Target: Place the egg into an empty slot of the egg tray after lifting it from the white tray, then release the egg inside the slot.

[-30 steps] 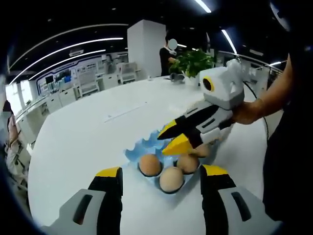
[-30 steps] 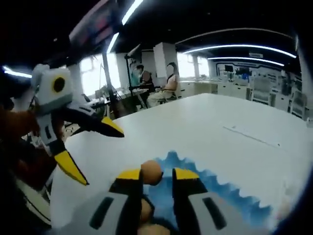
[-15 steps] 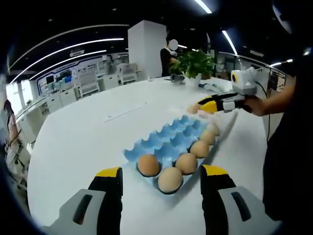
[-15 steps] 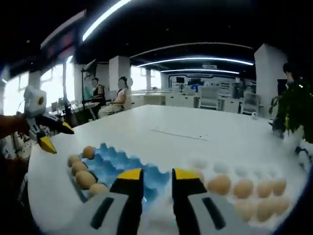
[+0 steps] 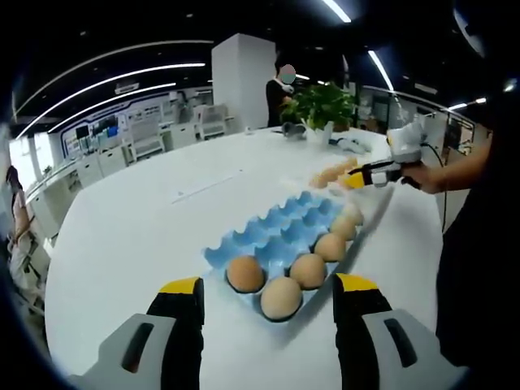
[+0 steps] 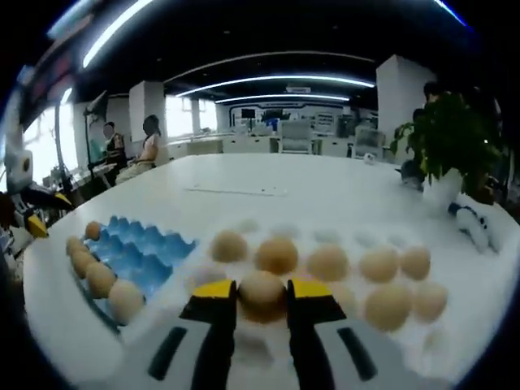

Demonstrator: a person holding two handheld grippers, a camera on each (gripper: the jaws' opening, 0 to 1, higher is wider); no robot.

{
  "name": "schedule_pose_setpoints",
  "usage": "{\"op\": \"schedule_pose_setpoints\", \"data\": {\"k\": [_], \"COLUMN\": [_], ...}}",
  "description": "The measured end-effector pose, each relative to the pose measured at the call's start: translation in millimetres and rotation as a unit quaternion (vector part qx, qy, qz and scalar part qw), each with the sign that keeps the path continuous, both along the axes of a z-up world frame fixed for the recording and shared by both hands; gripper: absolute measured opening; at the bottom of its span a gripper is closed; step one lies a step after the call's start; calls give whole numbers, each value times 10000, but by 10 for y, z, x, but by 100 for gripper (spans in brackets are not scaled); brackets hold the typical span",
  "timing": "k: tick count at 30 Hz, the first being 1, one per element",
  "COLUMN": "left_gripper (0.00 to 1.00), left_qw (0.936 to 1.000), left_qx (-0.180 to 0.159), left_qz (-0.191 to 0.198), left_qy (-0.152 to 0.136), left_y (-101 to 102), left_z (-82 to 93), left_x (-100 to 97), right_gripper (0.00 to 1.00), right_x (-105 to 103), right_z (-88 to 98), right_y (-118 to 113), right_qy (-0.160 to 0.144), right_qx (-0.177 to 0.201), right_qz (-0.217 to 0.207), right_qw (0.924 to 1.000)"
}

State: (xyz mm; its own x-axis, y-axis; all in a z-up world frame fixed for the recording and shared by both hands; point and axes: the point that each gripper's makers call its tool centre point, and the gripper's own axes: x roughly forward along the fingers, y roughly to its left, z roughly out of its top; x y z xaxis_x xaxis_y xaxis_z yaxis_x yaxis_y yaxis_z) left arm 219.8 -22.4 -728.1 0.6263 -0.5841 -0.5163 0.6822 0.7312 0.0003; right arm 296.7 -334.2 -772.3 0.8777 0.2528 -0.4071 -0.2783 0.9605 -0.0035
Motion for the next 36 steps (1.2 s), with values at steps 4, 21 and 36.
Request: {"op": "schedule_pose_setpoints", "data": {"k": [4, 21, 36], "left_gripper": [64, 64, 64], "left_qw": [10000, 10000, 10000], "left_qx": [-4, 8, 14], "left_qz": [1, -25, -60], "left_qy": [-4, -16, -20], "left_y": [-3, -7, -18], "left_z": [4, 12, 22], "left_x": [-1, 5, 31], "right_gripper": [25, 24, 24], "right_x": [-9, -17, -10], "right_z": [-9, -29, -24], "right_y": [0, 23, 28], "right_qy": [21, 47, 56], "right_qx": [-103, -445, -418], "right_qz": [49, 307, 333], "right_qw": [9999, 9985, 9986]}}
